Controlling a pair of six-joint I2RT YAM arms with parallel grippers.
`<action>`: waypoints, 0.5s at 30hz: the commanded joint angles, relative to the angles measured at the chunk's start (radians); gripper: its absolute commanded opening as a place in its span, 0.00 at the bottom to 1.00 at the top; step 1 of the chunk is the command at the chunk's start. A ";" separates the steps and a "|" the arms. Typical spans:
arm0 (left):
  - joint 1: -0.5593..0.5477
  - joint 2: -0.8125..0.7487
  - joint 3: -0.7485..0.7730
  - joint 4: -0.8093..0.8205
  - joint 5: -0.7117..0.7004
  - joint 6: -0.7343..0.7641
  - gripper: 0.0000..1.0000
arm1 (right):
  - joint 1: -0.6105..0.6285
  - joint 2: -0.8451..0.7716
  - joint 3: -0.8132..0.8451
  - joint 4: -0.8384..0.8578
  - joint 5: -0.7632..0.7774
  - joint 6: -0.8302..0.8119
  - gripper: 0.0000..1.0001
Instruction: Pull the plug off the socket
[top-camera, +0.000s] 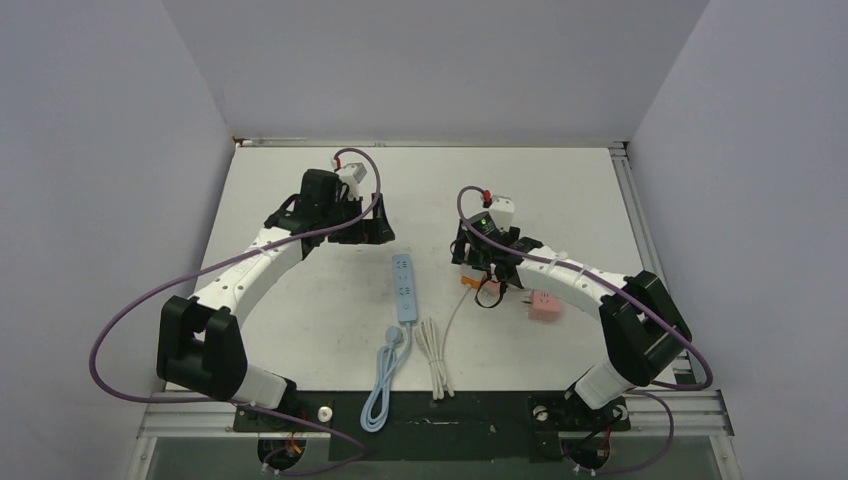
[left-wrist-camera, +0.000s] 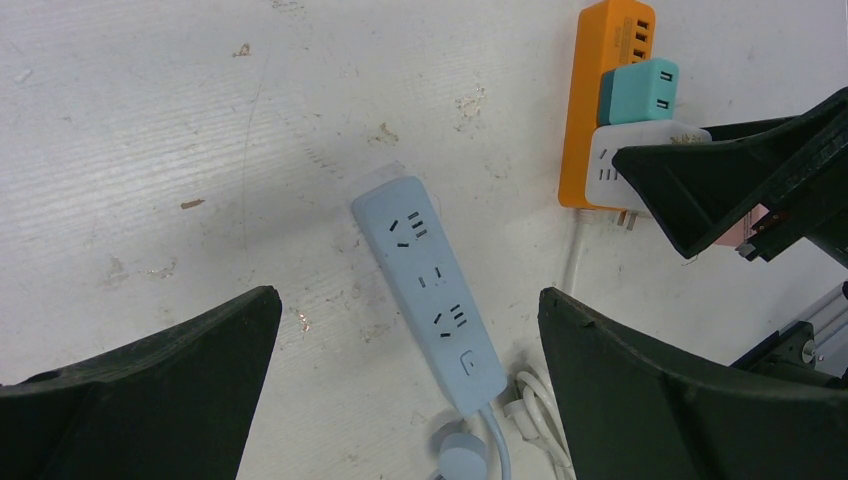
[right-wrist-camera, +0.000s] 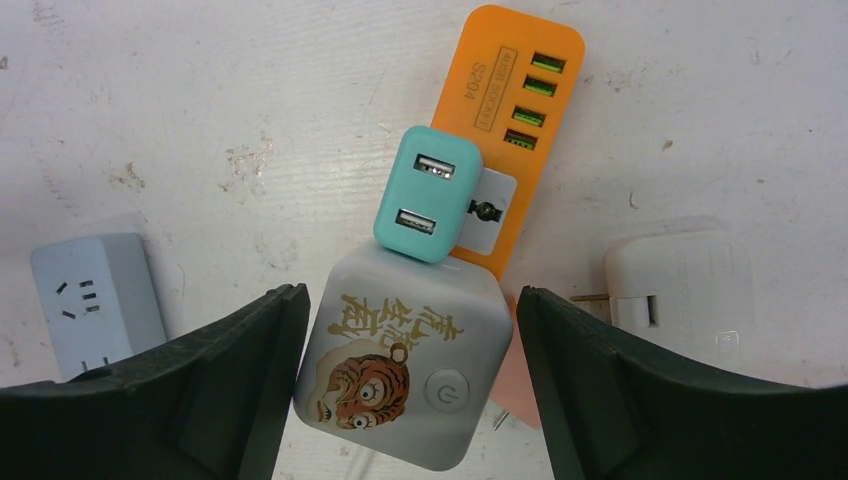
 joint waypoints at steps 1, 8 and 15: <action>-0.004 0.004 0.001 0.046 0.015 -0.009 1.00 | 0.002 -0.007 -0.013 0.054 -0.016 0.002 0.73; -0.004 0.016 -0.004 0.052 0.033 -0.019 1.00 | 0.002 -0.006 -0.012 0.129 -0.140 -0.076 0.47; -0.004 0.043 -0.020 0.089 0.081 -0.046 1.00 | 0.000 -0.057 -0.068 0.316 -0.340 -0.180 0.06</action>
